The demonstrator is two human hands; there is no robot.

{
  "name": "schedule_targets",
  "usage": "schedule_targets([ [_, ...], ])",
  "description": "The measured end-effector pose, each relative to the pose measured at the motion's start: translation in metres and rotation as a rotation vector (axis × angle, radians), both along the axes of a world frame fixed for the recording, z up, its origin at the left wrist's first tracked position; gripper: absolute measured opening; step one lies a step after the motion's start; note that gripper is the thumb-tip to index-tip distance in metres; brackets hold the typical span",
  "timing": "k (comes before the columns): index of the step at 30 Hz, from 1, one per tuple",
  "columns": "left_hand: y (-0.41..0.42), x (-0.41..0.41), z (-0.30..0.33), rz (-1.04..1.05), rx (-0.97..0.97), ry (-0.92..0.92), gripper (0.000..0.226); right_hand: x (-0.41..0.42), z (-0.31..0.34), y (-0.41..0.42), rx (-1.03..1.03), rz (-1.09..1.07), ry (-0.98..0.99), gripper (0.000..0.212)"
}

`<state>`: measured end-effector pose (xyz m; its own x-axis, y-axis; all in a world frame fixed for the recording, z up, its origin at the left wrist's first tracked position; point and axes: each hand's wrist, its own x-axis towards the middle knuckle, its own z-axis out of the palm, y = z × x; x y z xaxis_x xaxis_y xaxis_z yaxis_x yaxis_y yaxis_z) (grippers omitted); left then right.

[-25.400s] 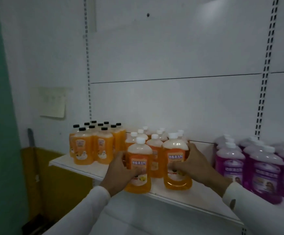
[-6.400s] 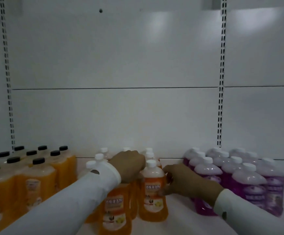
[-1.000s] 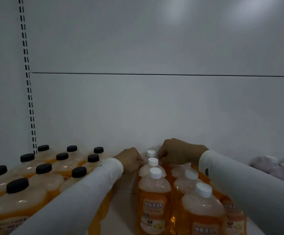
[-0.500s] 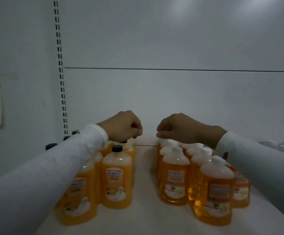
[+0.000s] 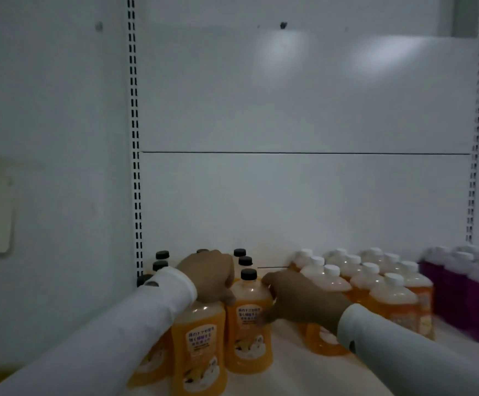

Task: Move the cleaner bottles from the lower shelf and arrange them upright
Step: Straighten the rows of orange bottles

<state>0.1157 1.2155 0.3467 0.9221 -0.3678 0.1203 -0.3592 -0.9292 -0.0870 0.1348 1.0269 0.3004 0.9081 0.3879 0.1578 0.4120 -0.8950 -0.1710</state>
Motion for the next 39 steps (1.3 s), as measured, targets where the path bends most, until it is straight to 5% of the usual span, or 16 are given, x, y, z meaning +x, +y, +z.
schedule_targets([
  [16,-0.005,0.015,-0.009,0.006,0.08,-0.019,0.011,0.042,-0.02,-0.007,0.075,0.057,-0.125,0.047],
  [27,-0.009,0.01,-0.008,0.078,0.061,0.001,0.011,0.047,-0.027,-0.008,0.069,0.11,-0.171,0.05],
  [31,-0.01,0.008,-0.008,0.108,0.041,-0.003,0.028,0.047,-0.031,-0.01,0.088,0.125,-0.172,0.048],
  [35,-0.009,0.008,-0.008,0.109,0.054,-0.001,0.01,0.048,-0.032,-0.01,0.117,0.13,-0.157,0.048],
  [39,-0.01,0.008,-0.009,0.125,0.044,-0.005,0.033,0.048,-0.035,-0.008,0.151,0.14,-0.136,0.05],
])
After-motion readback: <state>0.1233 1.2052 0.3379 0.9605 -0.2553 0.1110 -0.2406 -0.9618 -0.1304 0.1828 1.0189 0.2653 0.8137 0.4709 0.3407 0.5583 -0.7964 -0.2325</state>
